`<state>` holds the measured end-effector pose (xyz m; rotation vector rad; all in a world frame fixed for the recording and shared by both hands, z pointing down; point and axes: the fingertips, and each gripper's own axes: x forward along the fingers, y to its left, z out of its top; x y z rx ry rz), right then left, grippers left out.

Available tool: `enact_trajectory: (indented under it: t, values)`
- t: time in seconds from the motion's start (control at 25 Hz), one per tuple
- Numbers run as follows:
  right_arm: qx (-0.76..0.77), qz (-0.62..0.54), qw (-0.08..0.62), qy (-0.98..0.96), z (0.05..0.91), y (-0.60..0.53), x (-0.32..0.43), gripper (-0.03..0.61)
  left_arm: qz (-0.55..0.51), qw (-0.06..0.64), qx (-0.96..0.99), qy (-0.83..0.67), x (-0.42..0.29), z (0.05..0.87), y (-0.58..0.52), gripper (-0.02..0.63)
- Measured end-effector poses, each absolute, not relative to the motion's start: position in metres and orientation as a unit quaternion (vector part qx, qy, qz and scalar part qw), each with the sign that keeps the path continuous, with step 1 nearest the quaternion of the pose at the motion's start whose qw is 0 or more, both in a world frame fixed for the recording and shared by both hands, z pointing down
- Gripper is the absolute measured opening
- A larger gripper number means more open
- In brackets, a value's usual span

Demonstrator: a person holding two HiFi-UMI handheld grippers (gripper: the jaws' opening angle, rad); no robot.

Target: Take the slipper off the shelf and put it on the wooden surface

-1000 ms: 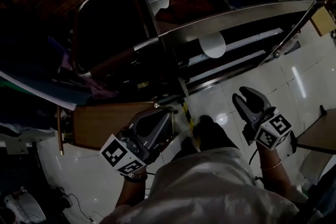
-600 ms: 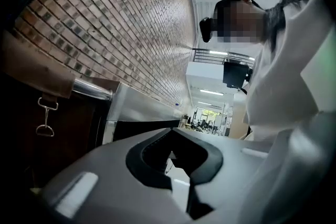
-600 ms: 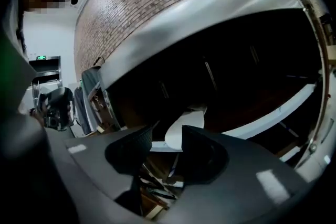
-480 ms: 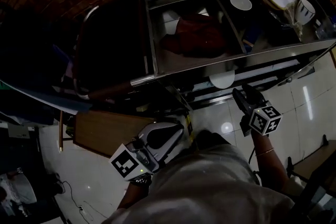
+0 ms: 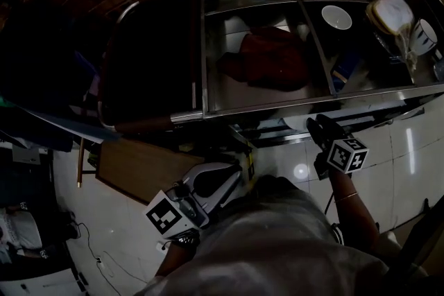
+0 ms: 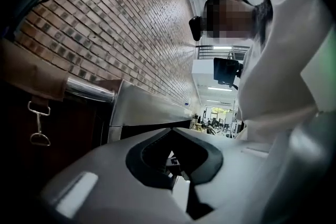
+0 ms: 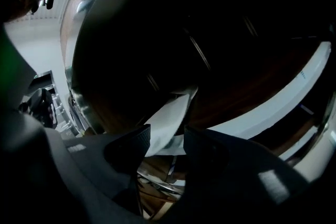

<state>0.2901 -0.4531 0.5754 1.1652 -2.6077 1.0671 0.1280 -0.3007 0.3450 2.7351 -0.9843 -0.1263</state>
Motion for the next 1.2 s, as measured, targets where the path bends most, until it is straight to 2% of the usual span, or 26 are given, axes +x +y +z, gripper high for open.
enact_trajectory:
  t: [0.24,0.48,0.84,1.2]
  values:
    - [0.369,0.388,0.042,-0.843,0.585,-0.461,0.284,0.125,-0.033,0.116,0.93,-0.346,0.132,0.348,-0.301,0.0]
    - [0.357,0.4,0.0,-0.844,0.564,-0.455,0.287,0.042,-0.032,0.118,0.931,-0.345,0.132,0.346,-0.295,0.0]
    - [0.379,0.37,-0.014,-0.848,0.526,-0.409,0.289,0.031,-0.042,0.116,0.943,-0.31,0.128,0.338,-0.272,0.0]
    - [0.417,0.365,-0.049,-0.831,0.484,-0.316,0.271,0.031,-0.042,0.107,0.958,-0.262,0.096,0.328,-0.211,0.0]
